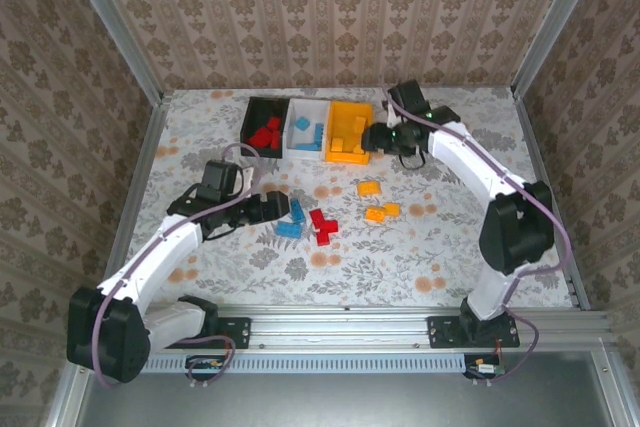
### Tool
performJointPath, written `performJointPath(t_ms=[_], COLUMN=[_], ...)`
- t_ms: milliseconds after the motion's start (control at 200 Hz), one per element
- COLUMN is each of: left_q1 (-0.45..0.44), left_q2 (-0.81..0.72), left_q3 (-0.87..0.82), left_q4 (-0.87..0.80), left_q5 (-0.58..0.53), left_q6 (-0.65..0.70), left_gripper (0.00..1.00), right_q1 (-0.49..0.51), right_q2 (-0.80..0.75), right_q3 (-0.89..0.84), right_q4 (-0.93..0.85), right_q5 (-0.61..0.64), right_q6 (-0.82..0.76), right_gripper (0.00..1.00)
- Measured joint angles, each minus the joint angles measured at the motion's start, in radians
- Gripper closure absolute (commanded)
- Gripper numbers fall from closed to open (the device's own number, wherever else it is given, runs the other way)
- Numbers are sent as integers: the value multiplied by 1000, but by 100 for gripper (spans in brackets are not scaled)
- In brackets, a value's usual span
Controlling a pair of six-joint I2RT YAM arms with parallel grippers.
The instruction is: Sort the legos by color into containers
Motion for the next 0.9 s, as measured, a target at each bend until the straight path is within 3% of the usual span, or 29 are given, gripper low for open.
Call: performJointPath(t_ms=[250, 395, 900], left_q1=[-14, -26, -29], left_q2=[8, -8, -67], left_q3=[-54, -74, -72], left_q4=[45, 45, 17], left_q5=[0, -4, -18], left_q6=[-2, -5, -12], left_gripper=[7, 7, 7], right_q1=[146, 210, 251], right_q2=[-62, -62, 13], right_q3=[-260, -267, -281], right_q4=[-66, -95, -96], right_q5=[23, 74, 219], right_q6=[-16, -25, 141], right_gripper=[28, 29, 24])
